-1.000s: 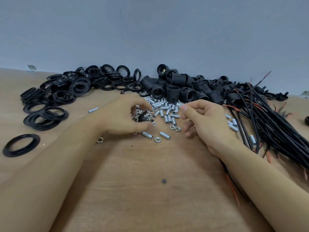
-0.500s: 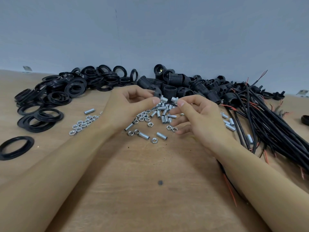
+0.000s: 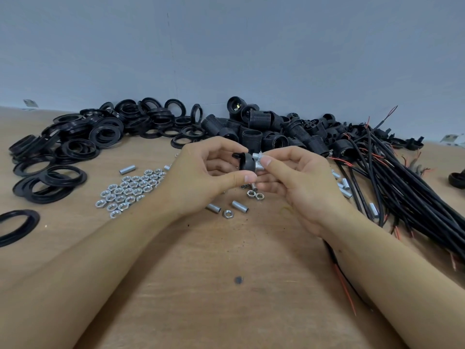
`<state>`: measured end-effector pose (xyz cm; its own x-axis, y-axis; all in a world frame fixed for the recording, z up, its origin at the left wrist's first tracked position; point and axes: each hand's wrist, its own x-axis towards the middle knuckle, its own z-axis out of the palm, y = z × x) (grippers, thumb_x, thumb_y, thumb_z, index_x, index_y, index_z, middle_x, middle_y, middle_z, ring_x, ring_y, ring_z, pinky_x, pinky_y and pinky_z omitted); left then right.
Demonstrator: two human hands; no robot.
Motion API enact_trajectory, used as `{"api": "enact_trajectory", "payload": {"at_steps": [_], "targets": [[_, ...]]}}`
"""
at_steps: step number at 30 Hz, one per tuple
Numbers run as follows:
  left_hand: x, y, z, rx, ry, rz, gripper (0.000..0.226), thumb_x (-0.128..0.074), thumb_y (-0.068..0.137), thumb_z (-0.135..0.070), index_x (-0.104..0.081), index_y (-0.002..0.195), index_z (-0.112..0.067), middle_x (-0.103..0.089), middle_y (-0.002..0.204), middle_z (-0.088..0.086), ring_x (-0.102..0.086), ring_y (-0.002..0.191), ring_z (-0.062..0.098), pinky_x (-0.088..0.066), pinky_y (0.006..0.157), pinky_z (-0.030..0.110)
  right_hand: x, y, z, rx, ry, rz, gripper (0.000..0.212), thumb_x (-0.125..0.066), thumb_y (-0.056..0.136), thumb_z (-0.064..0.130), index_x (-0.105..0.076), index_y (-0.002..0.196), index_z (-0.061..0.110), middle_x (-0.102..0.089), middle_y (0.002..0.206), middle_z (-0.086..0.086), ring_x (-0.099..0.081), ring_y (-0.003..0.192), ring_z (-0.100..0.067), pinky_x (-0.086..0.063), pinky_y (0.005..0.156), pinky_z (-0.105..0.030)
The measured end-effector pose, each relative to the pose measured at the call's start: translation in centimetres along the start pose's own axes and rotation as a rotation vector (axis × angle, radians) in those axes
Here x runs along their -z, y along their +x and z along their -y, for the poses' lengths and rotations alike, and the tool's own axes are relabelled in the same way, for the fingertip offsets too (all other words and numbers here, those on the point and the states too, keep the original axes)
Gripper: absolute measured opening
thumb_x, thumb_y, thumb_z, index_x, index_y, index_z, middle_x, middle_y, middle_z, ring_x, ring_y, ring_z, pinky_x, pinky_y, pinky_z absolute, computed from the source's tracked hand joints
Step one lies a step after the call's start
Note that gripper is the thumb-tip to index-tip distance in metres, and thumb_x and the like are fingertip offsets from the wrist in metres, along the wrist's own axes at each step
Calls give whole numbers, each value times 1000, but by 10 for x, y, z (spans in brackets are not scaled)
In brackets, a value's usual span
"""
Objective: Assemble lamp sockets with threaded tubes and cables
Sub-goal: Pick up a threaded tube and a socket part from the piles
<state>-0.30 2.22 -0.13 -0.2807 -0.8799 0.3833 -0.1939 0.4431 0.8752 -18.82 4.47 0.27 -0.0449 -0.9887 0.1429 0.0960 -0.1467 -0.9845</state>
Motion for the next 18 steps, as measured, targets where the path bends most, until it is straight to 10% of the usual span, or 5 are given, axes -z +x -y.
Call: {"api": "enact_trajectory", "payload": {"at_steps": [11,18], "targets": [[-2,1,0,76,-4,-1,45,-81,67,-41,-72,104,-17,-74,80,1,-68,67,11,-58,67,27,-3,-1,0,76,-113,-40,6,-66,92,7,-64,96,3,-73,75,-13,-71,64,-21,-57,60,-26],[4,-1,7,-67,537,-32,30,-77,76,-50,-66,99,-35,-62,76,-19,-55,66,-3,-41,60,13,4,1,-3,25,-267,-162,3,-69,90,14,-67,90,12,-73,78,-9,-70,64,-19,-57,53,-33]]}}
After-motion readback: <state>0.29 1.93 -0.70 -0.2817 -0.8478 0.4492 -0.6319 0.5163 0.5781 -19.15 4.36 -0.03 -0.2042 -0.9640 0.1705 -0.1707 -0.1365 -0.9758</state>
